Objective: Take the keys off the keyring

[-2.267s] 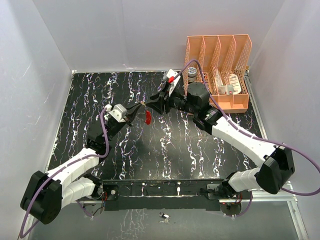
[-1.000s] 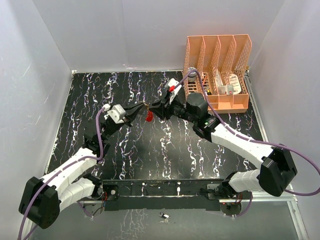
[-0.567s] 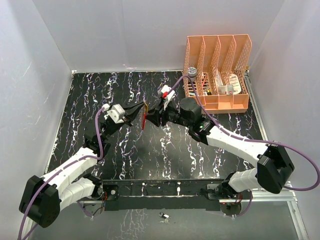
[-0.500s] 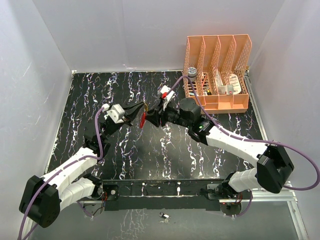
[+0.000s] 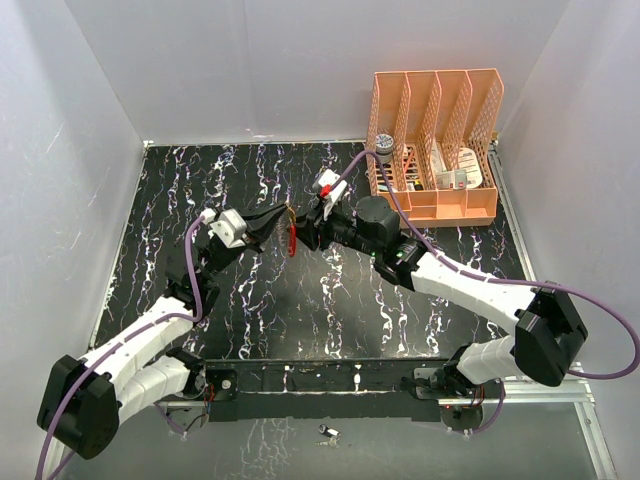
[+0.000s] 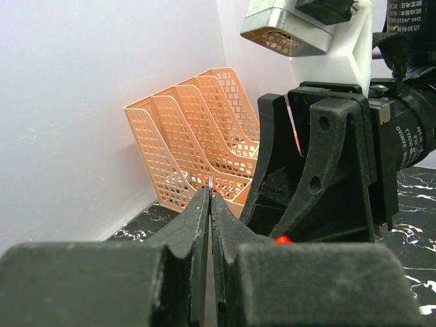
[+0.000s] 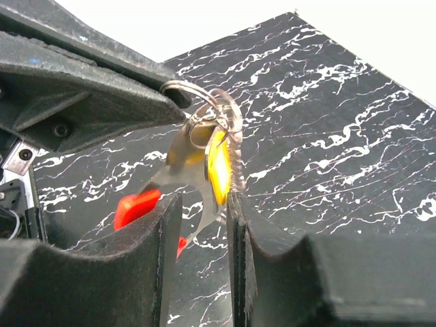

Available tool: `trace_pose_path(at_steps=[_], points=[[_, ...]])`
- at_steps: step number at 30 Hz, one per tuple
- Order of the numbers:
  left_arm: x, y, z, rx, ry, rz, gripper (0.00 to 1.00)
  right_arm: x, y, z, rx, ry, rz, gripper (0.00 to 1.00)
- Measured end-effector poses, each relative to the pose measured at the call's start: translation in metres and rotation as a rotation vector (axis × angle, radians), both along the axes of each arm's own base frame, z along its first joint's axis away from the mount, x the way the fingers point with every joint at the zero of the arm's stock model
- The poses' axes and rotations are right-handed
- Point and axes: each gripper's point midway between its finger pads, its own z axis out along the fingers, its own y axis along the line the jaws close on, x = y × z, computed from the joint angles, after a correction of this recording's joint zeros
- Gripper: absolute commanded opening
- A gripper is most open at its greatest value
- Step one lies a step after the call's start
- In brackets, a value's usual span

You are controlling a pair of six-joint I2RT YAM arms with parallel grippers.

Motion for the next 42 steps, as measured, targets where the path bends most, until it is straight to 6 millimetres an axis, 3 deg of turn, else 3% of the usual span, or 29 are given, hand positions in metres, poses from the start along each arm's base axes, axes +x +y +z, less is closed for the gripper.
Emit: trace_pose_path(at_steps=[9,15,42], points=[[-0.002,0.001,-0.001,-0.001,0.002,-0.001,0.00,0.009,-0.005,0.004,-0.018,-0.040,-0.054,0.25],[-0.002,0.001,-0.003,0.001,0.007,-0.001,0.00,0.012,-0.006,0.004,-0.030,-0.054,-0.068,0.31],[-0.001,0.001,-0.006,0.014,0.006,0.003,0.00,0.013,-0.010,-0.001,-0.081,-0.041,-0.081,0.34]])
